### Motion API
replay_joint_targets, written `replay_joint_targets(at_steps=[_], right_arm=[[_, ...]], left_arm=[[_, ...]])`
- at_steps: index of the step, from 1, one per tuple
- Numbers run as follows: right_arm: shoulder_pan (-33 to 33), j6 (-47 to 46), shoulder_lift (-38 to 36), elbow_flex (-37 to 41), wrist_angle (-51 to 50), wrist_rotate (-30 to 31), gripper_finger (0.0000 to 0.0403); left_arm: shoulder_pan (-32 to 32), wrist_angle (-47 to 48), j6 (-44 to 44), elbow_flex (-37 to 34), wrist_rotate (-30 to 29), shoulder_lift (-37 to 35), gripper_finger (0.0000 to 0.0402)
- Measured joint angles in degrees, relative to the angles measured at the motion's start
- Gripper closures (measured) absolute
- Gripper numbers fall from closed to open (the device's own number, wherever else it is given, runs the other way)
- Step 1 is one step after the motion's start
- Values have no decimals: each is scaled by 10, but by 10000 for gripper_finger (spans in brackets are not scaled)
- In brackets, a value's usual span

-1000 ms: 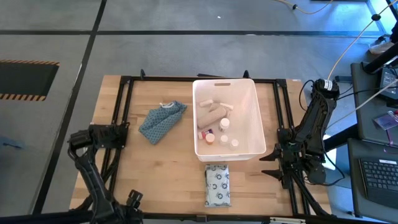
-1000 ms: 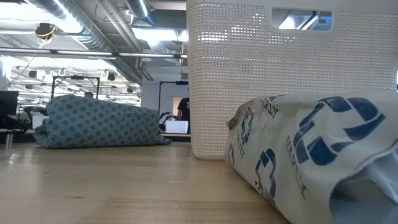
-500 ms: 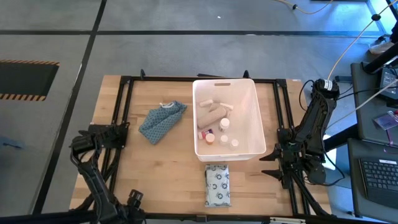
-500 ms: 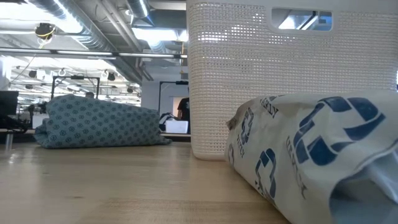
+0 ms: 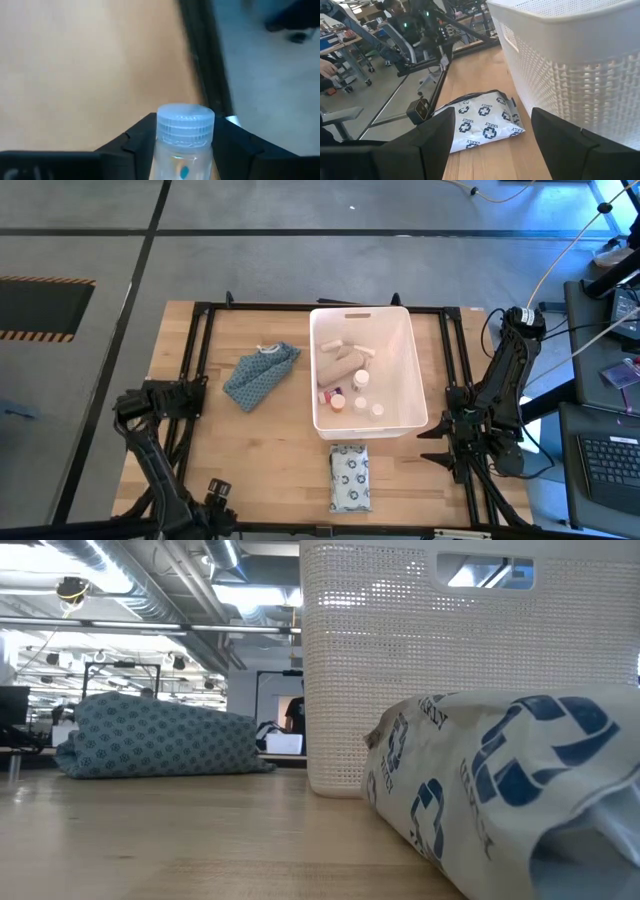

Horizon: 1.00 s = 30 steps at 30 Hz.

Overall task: Pick & place medical supplies in basket/bin
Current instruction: Put the transparent medicine bottle into the white bin

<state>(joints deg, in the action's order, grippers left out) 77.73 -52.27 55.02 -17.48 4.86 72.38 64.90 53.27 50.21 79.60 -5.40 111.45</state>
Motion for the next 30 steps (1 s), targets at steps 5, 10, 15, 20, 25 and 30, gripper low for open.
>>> replay_joint_targets(at_steps=[5, 10, 15, 20, 25, 30], right_arm=[[0, 0, 0, 0, 0, 0, 139], [0, 5, 0, 0, 0, 0, 139], [0, 45, 0, 0, -1, 0, 139], [0, 88, 0, 0, -2, 0, 139], [0, 117, 0, 0, -5, 0, 139], [0, 77, 0, 0, -3, -1, 139]], left_arm=[[-29, 26, -40, 8, -67, -52, 245], [-81, 20, -113, 9, -208, -127, 250], [-151, -37, -219, 9, -381, -206, 238], [-250, -178, -370, 9, -460, -268, 238], [-367, -349, -491, 9, -375, -291, 246], [-466, -444, -601, 9, -193, -287, 244]])
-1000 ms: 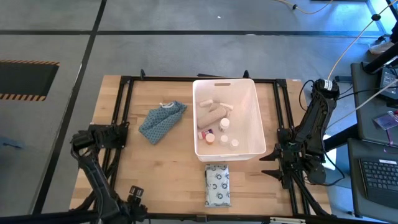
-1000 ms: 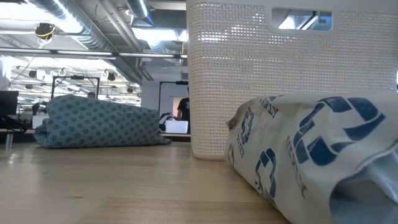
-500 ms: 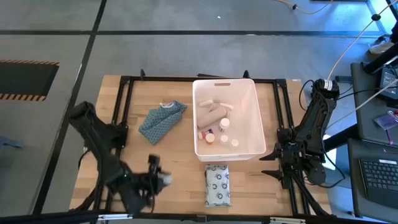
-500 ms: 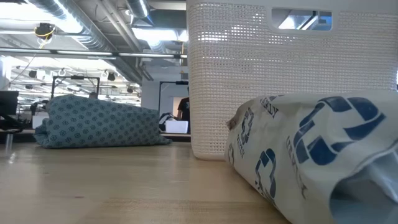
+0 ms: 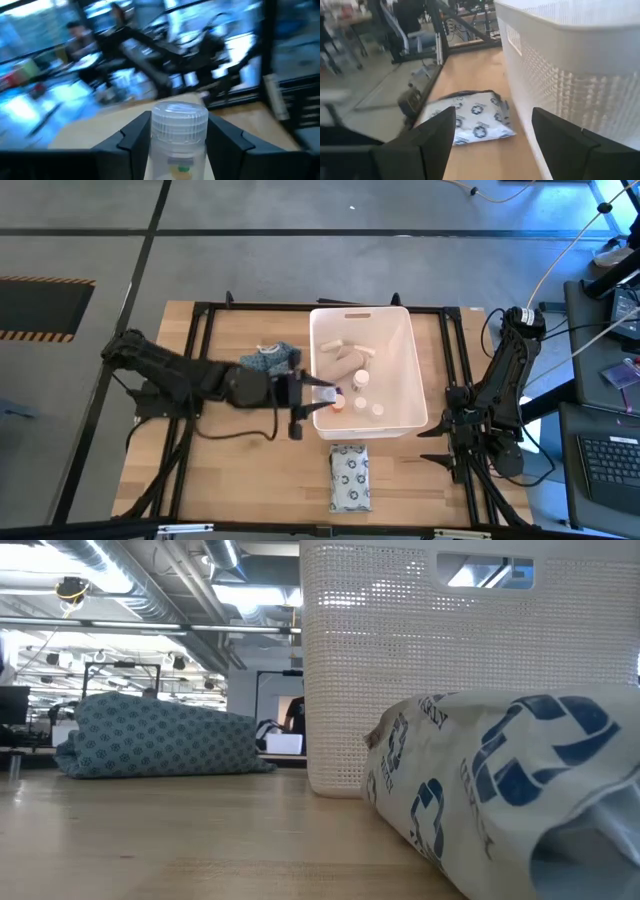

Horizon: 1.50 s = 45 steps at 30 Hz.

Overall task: Pick & place medical supplies in basket/bin
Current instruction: Put the transparent medicine bottle into the white bin

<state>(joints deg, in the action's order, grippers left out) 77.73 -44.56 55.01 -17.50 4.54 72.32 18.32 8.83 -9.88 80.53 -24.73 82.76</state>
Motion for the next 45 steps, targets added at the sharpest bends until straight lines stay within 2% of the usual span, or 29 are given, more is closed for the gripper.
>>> replay_joint_targets(at_steps=[2, 6, 9, 12, 15, 18, 21, 24, 26, 28, 33, 38, 45], right_arm=[[0, -42, 0, 0, 16, -8, 139], [0, -92, -5, 0, 93, -63, 139], [0, -76, -5, 0, 161, -99, 139], [0, -29, -5, 0, 225, -121, 139], [0, 77, -5, 0, 281, -128, 139], [0, 234, -5, 0, 345, -129, 139], [0, 407, -22, -3, 408, -129, 139], [-11, 543, -56, -22, 421, -130, 139], [-20, 600, -82, -44, 390, -129, 139], [-33, 624, -105, -74, 317, -130, 139], [-78, 601, -123, -161, 83, -148, 139], [-163, 566, -121, -224, -36, -281, 139], [-292, 549, -122, -296, -138, -466, 139]], left_arm=[[-30, -11, -7, 0, 87, 7, 242], [-73, -10, 25, 0, 231, 23, 243], [-93, -3, 72, 0, 318, 44, 243], [-106, 10, 84, 0, 368, 67, 242], [-117, 14, 73, 0, 375, 91, 242], [-135, 20, 74, 0, 386, 109, 243], [-163, 13, 94, 0, 432, 116, 243], [-193, 13, 134, 0, 484, 122, 243], [-211, 6, 154, 0, 516, 121, 243], [-226, -3, 168, 0, 540, 121, 243], [-241, -35, 163, 0, 569, 120, 243], [-244, -40, 152, 5, 603, 120, 243], [-244, -21, 123, 38, 634, 119, 243]])
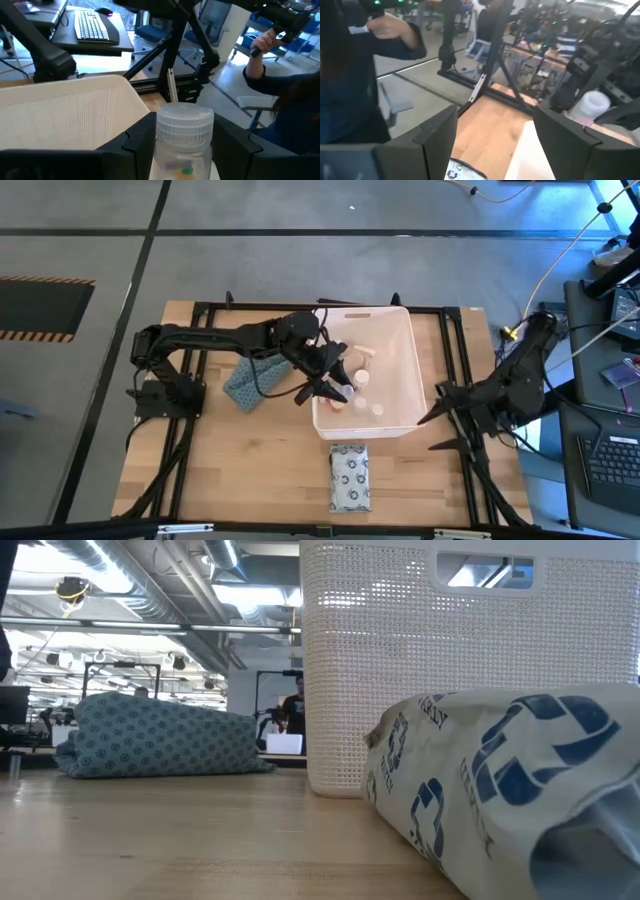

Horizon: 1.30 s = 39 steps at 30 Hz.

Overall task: Pick & place medical supplies in basket/bin
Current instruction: Put the transparent medicine bottle into the white bin

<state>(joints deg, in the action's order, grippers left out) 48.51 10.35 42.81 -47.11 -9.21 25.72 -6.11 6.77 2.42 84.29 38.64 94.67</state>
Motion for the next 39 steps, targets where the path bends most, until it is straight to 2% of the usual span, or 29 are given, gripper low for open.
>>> replay_joint_targets(at_steps=[5, 11, 16, 20, 24, 28, 34, 39], right_arm=[[-93, -12, 2, -16, -40, -124, 139], [-208, -12, 30, -16, -77, -147, 139], [-294, 20, 82, -30, -96, -270, 139], [-342, 50, 138, -87, -162, -320, 139], [-373, 95, 198, -169, -235, -354, 139], [-382, 149, 246, -245, -297, -359, 139], [-382, 89, 277, -306, -303, -360, 139], [-382, 50, 281, -312, -284, -360, 139]], left_arm=[[-2, 25, -10, 7, 1, -2, 243], [0, 49, -13, 7, 0, -2, 243], [5, 49, 44, 7, -1, -2, 242], [5, 51, 94, 7, -2, -2, 242], [5, 55, 119, 7, -2, -2, 242], [5, 56, 120, 7, -2, -2, 242], [5, 89, 119, 7, -3, -2, 242], [5, 100, 119, 7, -3, -2, 242]])
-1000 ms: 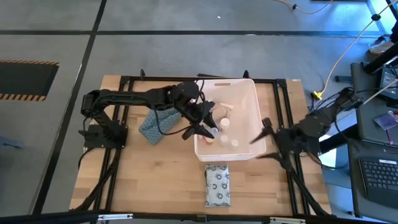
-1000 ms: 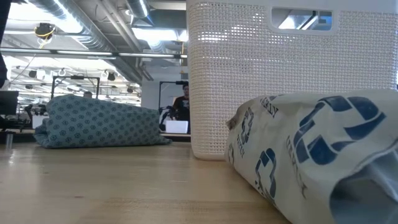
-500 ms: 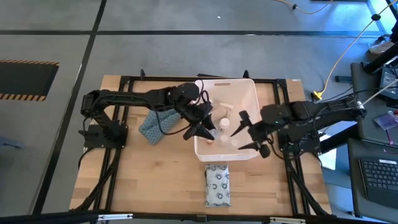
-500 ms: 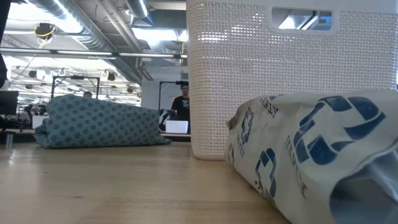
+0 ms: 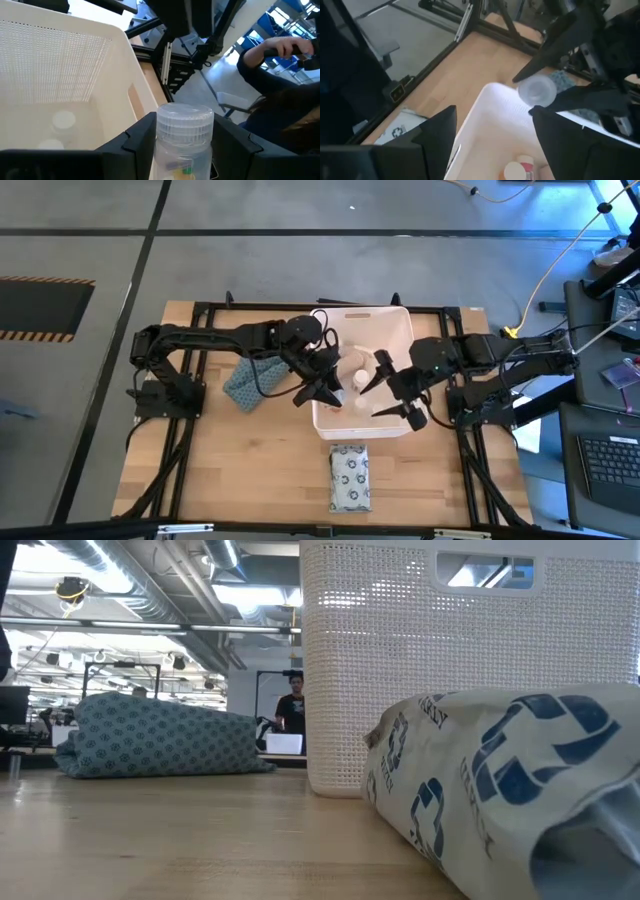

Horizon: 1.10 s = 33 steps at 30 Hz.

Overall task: Pick & place medical supplies in basket/bin
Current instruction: Put the transparent medicine bottle into the white bin

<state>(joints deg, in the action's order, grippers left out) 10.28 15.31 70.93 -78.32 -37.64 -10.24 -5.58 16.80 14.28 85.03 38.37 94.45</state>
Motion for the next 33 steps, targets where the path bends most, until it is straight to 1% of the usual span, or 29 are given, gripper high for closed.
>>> replay_joint_targets(at_steps=[8, 11, 14, 16, 18, 20, 21, 23, 27, 33], right_arm=[[0, -3, 0, 0, 6, 0, 139], [0, -33, 0, 0, 6, 1, 139], [0, -31, 2, 0, 6, 2, 139], [0, -21, 5, 0, 14, 26, 139], [0, -13, 11, 0, 41, 75, 139], [0, 9, 18, 0, 57, 114, 139], [-1, 26, 20, 0, 62, 122, 139], [-2, 61, 28, 0, 57, 122, 139], [-3, 98, 51, 0, 49, 99, 139], [-3, 168, 84, 0, 55, 105, 139]], left_arm=[[5, 0, -12, 0, 0, 0, 242], [10, 0, -20, 0, 0, 0, 242], [14, 0, -20, 0, 1, 0, 242], [15, 0, -20, 0, 1, 0, 242], [16, 0, -20, 0, 0, 0, 242], [17, 0, -20, 0, 0, 0, 242], [17, 0, -20, 0, 0, 0, 242], [17, 0, -20, 0, 0, 0, 242], [17, 0, -20, 0, 0, 0, 242], [17, 10, -13, 0, 1, 0, 242]])
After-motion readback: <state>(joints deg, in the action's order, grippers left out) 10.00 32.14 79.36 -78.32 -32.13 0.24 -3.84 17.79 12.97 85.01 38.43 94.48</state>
